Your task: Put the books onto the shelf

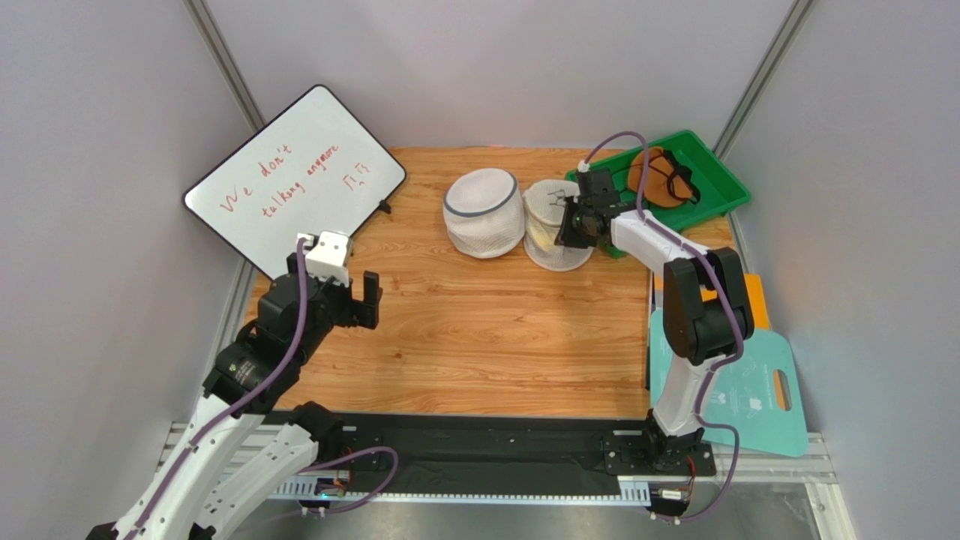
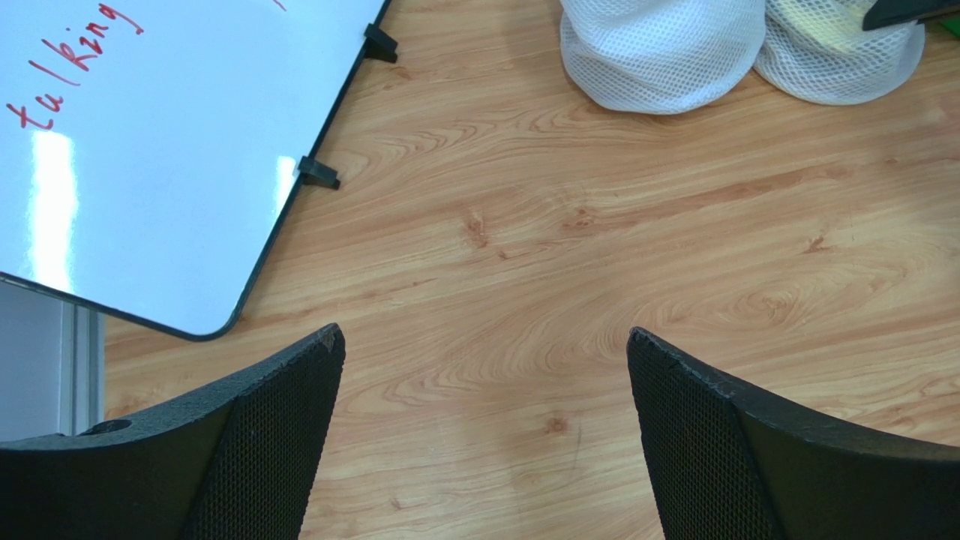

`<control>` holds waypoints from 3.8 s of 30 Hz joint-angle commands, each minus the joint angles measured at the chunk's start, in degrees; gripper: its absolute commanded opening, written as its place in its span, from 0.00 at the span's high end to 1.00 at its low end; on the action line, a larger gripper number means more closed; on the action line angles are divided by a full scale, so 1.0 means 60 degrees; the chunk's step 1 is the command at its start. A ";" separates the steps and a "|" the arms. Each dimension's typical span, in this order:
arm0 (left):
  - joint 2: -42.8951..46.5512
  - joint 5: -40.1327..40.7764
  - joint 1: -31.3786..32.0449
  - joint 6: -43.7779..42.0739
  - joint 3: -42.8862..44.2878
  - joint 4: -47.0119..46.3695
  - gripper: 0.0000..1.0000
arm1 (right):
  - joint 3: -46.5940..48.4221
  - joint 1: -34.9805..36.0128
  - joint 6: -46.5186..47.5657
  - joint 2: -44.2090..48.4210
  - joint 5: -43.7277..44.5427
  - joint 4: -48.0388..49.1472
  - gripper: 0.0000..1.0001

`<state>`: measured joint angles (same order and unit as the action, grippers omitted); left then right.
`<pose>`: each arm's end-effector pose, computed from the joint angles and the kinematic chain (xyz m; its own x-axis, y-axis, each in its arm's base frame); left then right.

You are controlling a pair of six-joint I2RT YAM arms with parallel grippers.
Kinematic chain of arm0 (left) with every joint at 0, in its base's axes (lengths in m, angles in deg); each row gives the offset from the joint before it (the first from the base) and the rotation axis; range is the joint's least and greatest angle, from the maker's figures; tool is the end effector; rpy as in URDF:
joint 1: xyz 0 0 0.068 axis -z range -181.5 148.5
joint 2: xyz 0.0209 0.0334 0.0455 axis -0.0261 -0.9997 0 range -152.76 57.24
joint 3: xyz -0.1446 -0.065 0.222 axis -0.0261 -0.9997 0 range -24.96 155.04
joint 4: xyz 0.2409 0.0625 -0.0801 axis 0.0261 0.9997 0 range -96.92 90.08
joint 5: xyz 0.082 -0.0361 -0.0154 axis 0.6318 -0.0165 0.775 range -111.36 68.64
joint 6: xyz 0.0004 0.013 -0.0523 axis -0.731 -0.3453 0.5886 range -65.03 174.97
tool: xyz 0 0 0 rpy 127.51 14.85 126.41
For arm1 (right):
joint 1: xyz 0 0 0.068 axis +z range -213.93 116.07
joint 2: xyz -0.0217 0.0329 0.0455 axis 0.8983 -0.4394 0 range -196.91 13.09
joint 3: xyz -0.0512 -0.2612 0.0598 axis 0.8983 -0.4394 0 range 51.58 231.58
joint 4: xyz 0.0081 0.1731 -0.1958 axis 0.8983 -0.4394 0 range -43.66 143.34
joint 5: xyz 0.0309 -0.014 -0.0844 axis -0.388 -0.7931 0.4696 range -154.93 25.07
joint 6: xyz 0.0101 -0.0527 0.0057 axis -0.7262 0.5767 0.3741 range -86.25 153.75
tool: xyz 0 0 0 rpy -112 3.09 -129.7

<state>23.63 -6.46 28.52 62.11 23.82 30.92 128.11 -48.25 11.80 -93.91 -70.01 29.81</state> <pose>0.1093 -0.0525 0.3399 -0.3656 0.0726 -0.9279 0.2343 0.9720 -0.0163 0.3873 0.1121 0.2048 -0.8417 0.1504 -0.5185 -0.0050 0.9582 0.2862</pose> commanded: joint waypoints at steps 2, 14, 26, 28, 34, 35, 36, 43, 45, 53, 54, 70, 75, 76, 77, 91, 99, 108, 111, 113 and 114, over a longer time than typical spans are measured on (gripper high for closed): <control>0.0020 0.0022 0.0006 0.0070 -0.0087 -0.0243 0.00 | -0.0814 0.0140 -0.0047 0.1249 0.0523 0.0056 1.00; -0.0668 -0.1424 0.0006 0.1428 0.0323 -0.0082 0.02 | -0.3584 0.2320 -0.0661 0.4897 0.1623 -0.1234 1.00; -0.1926 -0.3699 0.1177 0.4977 -0.2211 -0.3758 0.04 | -0.5564 0.7051 -0.3780 0.4828 0.1549 0.0772 1.00; -0.2162 -0.3495 0.1383 0.4949 -0.2211 -0.3686 0.04 | -0.5403 0.7724 -0.3899 0.4622 0.1783 0.0714 1.00; -0.2295 -0.2879 0.1413 0.4802 -0.2708 -0.3875 0.03 | -0.5167 0.8094 -0.3666 0.4401 0.1770 0.0581 1.00; -0.2295 -0.2719 0.1413 0.4787 -0.2738 -0.3861 0.03 | -0.5225 0.8109 -0.3578 0.4488 0.1755 0.0582 1.00; -0.2295 -0.2601 0.1398 0.4787 -0.2767 -0.3745 0.03 | -0.5371 0.8094 -0.3476 0.4576 0.1755 0.0582 1.00; -0.2119 -0.2304 0.1340 0.5752 -0.3746 -0.3830 0.07 | -0.5987 0.8080 -0.2699 0.5250 0.1682 0.0889 1.00; -0.2133 -0.2627 0.1281 0.6190 -0.3968 -0.4402 0.08 | -0.6075 0.8065 -0.2552 0.5294 0.1638 0.0875 1.00; -0.2909 -0.3976 0.1164 0.7422 -0.4993 -0.6712 0.25 | -0.6237 0.8065 -0.2186 0.5456 0.1623 0.0992 1.00; -0.2939 -0.4078 0.1164 0.7612 -0.5052 -0.6834 0.30 | -0.6222 0.8036 -0.2200 0.5427 0.1609 0.1006 1.00; -0.0656 -0.2514 0.1193 0.7366 -0.3736 -0.4041 1.00 | -0.5520 0.7552 -0.2391 0.6011 0.2325 -0.0353 0.24; -0.0170 -0.0831 0.1441 0.7116 -0.2828 -0.3129 1.00 | -0.4627 0.7552 -0.2668 0.7078 0.3145 -0.1978 0.21; -0.0200 -0.0668 0.1500 0.7131 -0.2739 -0.3042 1.00 | -0.4379 0.7581 -0.2698 0.7255 0.3147 -0.2011 0.21; -0.0301 -0.0507 0.1646 0.7334 -0.2593 -0.2997 1.00 | -0.4260 0.7596 -0.2727 0.7402 0.3103 -0.1982 0.21; -0.2441 0.3274 0.4283 0.9999 -0.1859 -0.2367 1.00 | -0.3600 0.8196 -0.3518 0.6848 0.2063 0.1387 0.30; -0.3100 0.3304 0.4474 1.1085 -0.1728 -0.1913 1.00 | -0.3527 0.8329 -0.3680 0.6203 0.1638 0.1666 0.37; -0.3335 0.3055 0.4577 1.1437 -0.1654 -0.2016 1.00 | -0.3527 0.8490 -0.3592 0.5427 0.1345 0.1885 0.53; -0.3335 0.3025 0.4577 1.1467 -0.1713 -0.2030 1.00 | -0.3498 0.8519 -0.3548 0.5251 0.1271 0.1915 0.53; -0.3291 0.2938 0.4577 1.1525 -0.1801 -0.2030 1.00 | -0.3483 0.8505 -0.3475 0.5163 0.1170 0.1973 0.53; -0.3291 0.2908 0.4577 1.1496 -0.1801 -0.2030 1.00 | -0.3454 0.8504 -0.3460 0.5119 0.1126 0.1988 0.53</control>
<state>3.54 11.59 55.54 129.76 11.97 18.92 104.62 2.44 -9.54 -62.50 -62.08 38.05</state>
